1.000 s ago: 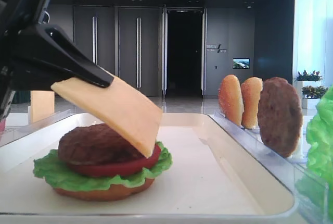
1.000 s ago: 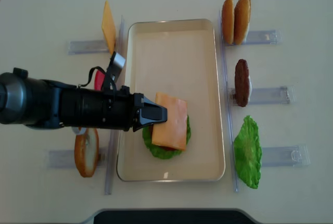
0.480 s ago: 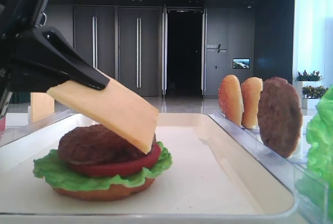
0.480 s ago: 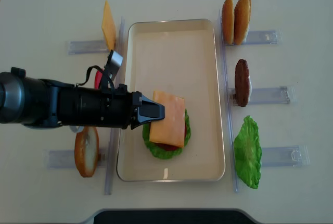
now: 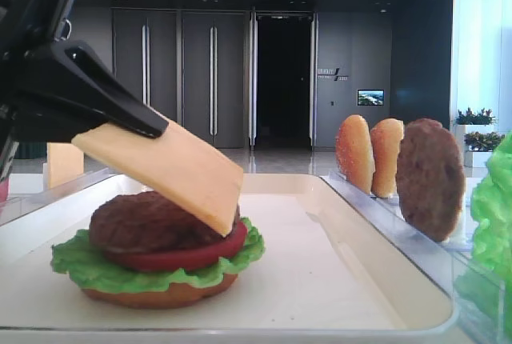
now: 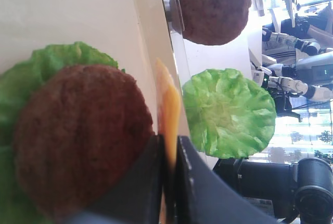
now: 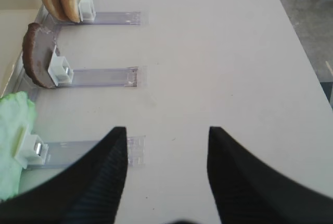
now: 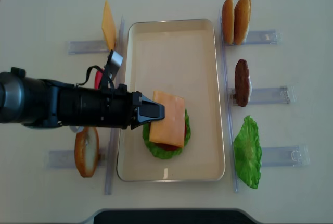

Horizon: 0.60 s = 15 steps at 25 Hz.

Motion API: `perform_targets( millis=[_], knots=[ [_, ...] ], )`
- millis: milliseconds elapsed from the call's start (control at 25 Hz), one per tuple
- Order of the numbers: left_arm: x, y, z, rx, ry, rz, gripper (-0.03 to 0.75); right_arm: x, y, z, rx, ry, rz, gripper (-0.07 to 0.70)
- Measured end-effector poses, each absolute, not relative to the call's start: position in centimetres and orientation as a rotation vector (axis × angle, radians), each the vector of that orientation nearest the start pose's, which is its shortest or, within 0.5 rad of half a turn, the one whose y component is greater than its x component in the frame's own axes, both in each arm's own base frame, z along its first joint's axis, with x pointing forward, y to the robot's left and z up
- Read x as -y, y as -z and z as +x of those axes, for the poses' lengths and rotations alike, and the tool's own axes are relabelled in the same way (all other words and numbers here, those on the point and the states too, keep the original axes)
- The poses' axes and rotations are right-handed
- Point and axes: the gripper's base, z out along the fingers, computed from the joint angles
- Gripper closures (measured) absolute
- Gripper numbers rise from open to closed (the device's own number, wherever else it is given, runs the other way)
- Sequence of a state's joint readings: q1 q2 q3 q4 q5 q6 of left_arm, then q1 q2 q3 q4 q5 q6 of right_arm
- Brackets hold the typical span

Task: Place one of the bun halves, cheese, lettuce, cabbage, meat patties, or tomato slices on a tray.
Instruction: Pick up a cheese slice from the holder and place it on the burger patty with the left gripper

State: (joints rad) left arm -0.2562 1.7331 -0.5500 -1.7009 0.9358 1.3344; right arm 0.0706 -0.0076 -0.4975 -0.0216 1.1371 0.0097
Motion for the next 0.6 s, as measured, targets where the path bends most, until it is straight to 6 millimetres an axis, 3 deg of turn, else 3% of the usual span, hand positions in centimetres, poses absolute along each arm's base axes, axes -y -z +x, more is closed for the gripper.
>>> perform_targets(
  millis=[200, 600],
  knots=[
    [13.39, -13.89, 22.44, -2.507, 1.447, 0.169, 0.603, 0.24, -27.05, -0.9, -2.115, -0.022, -0.062, 0.264],
    [13.39, -13.89, 22.45, -2.506, 1.447, 0.168, 0.342, 0.24, -27.05, -0.9, -2.115, -0.022, -0.062, 0.264]
  ],
)
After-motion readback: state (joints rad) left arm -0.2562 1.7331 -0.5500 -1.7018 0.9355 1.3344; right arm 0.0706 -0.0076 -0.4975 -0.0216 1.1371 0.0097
